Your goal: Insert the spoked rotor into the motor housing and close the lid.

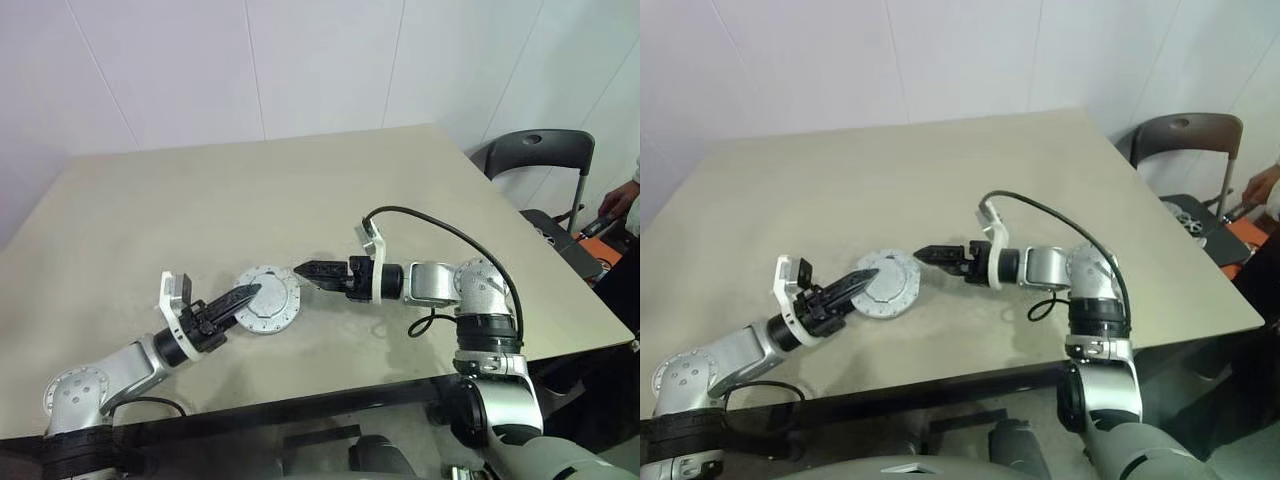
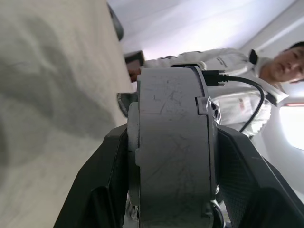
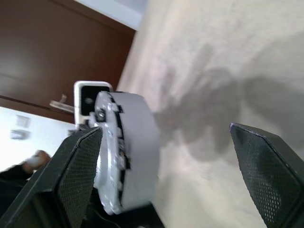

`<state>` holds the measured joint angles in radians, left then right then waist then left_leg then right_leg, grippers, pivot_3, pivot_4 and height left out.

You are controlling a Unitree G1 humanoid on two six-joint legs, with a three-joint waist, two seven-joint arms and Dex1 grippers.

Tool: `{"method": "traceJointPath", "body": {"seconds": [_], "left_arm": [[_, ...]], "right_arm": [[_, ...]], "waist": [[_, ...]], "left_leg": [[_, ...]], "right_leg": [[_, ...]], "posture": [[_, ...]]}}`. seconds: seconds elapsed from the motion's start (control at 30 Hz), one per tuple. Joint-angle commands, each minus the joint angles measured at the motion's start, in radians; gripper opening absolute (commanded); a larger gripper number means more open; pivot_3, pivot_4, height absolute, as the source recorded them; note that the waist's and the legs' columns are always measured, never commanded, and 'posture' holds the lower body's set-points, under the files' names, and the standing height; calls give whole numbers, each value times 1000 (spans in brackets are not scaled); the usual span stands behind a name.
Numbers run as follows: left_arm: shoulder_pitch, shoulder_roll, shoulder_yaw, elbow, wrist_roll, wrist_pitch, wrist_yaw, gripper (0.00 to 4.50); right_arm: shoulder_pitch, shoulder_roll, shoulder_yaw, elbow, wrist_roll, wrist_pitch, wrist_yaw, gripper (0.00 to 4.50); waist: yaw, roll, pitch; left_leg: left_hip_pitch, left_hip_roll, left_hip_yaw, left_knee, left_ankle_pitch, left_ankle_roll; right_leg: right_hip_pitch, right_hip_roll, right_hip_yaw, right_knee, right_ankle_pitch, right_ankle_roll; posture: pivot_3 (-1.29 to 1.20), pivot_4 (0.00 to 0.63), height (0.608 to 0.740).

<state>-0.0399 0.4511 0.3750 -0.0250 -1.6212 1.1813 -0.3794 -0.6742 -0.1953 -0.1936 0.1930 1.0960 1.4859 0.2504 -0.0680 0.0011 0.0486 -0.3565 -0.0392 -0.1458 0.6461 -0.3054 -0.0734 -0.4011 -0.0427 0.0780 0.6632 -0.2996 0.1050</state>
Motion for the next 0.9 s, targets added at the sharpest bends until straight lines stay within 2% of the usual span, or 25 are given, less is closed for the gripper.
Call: {"method": "traceJointPath", "body": {"seconds": [0.03,0.13,0.23,0.37,0.5,0.67,0.9], "left_arm": [[17,15,77,-49,-79,-59,22,2219],[59,16,111,-70,-121,-96,82,2219],[88,8,150,-95,-156,-158,152,2219],[114,1,192,-94,-228,-239,256,2219],[135,-16,200,-73,-199,-315,379,2219],[145,-57,211,-86,-220,-388,466,2219],[130,-101,230,-115,-230,-482,560,2219]], "right_arm": [[-22,-97,121,-120,-79,-79,149,4500],[-7,-207,263,-214,-182,-194,296,4500],[16,-268,350,-271,-291,-371,422,4500],[48,-309,424,-302,-428,-605,565,4500],[62,-318,479,-285,-574,-821,639,4500],[77,-320,507,-251,-667,-921,689,4500],[92,-302,495,-241,-703,-927,724,4500]], "waist": [[1,0,0],[0,0,0],[2,-1,0],[11,-2,1],[28,-2,1],[47,-7,1],[58,-7,1]], "left_leg": [[0,0,0,0,0,0],[0,0,0,0,0,0],[-1,1,0,-1,0,0],[-1,1,0,0,0,0],[0,1,0,0,0,0],[-1,1,0,0,0,0],[-1,0,0,0,0,0]], "right_leg": [[0,0,0,0,0,0],[0,0,0,-1,0,0],[0,-2,0,-2,0,0],[0,-2,0,-2,0,1],[0,-2,0,-2,0,1],[0,-2,0,-2,0,0],[0,-2,0,-2,0,0]], "posture": [[0,0,740],[0,0,740],[0,0,740],[0,0,740],[0,0,740],[0,0,740],[0,0,740]]}}
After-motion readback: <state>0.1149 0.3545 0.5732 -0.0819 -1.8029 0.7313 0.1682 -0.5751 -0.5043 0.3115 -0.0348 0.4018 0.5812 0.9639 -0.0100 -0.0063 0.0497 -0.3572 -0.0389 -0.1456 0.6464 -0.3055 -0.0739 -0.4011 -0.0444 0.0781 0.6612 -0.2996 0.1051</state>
